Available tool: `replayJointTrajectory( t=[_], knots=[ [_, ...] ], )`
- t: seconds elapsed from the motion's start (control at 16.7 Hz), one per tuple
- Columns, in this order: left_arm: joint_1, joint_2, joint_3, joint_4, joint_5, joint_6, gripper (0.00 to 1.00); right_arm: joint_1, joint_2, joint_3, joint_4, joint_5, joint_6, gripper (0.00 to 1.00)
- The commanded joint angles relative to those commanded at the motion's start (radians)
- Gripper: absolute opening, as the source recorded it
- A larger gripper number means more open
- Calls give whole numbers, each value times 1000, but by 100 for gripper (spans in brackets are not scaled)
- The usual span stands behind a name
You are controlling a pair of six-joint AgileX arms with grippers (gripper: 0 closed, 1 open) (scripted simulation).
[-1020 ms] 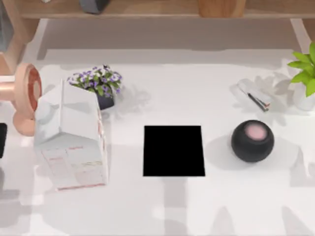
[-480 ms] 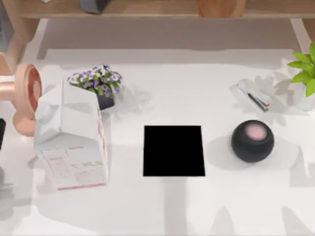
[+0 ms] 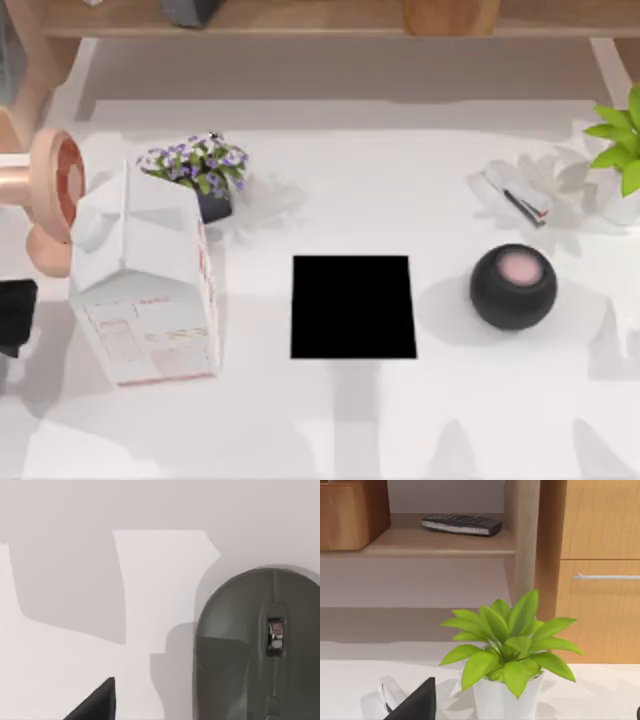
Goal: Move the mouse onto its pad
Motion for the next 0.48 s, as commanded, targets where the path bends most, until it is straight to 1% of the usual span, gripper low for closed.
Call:
replayJointTrajectory(
  t=[0.12, 0.24, 0.48],
  knots=[
    [2, 41, -48, 87, 0, 2, 100, 0, 0, 0, 0, 0, 0, 100],
    [3, 66, -76, 132, 0, 3, 100, 0, 0, 0, 0, 0, 0, 100],
    [3, 70, -81, 139, 0, 4, 100, 0, 0, 0, 0, 0, 0, 100]
  ],
)
